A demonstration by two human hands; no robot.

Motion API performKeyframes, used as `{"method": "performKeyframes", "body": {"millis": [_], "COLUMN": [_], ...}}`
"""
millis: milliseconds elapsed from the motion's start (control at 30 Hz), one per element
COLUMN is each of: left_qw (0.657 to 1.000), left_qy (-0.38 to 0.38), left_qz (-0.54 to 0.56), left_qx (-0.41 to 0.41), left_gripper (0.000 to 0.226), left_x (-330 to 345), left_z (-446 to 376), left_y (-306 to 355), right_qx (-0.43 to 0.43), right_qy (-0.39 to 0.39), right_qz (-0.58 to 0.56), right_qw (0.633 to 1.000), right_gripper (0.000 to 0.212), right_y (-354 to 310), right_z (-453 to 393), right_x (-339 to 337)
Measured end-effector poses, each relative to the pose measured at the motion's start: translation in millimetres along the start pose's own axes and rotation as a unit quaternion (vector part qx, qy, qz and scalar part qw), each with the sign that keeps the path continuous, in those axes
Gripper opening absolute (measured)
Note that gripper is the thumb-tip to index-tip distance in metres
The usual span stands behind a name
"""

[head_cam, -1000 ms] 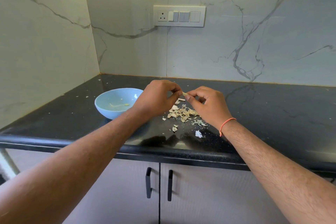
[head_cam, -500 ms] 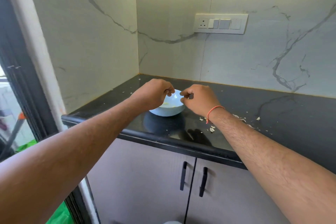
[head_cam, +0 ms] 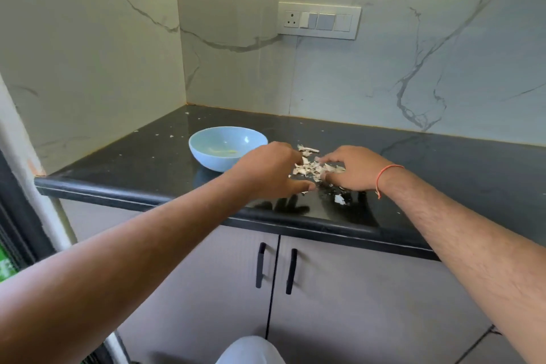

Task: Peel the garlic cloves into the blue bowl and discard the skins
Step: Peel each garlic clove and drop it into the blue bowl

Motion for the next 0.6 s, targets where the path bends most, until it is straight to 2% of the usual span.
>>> {"method": "performKeyframes", "body": {"millis": [67, 167, 333, 467, 600], "left_qw": [1.000, 0.999, 0.997, 0.992, 0.992], "left_qy": [-0.023, -0.016, 0.043, 0.088, 0.073], "left_qz": [0.000, 0.024, 0.060, 0.088, 0.101], "left_qx": [-0.019, -0.035, -0.028, -0.021, 0.001], "left_gripper": [0.047, 0.026, 0.021, 0.028, 0.029], "left_x": [18, 33, 39, 39, 43], "left_z": [-10, -18, -34, -52, -76], "left_y": [-5, -15, -21, -21, -18], "right_qx": [-0.013, -0.041, -0.029, 0.000, 0.010], "right_qy": [-0.003, 0.036, 0.094, 0.149, 0.174], "right_qz": [-0.005, -0.056, -0.171, -0.357, -0.444], "right_qw": [1.000, 0.997, 0.980, 0.922, 0.879], "right_gripper": [0.038, 0.022, 0.018, 0.020, 0.022], "right_y": [8, 11, 26, 43, 60], "right_z": [4, 10, 5, -4, -18], "right_x": [4, 3, -2, -16, -20]}}
Point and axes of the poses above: each hand's wrist, its own z-axis away from the middle knuckle, its own x-axis out of the palm, y = z × x, the point moved 10 cm from there along -z, towards the middle knuckle, and after that the axes turned 5 degrees about x, right-handed, at the moved point
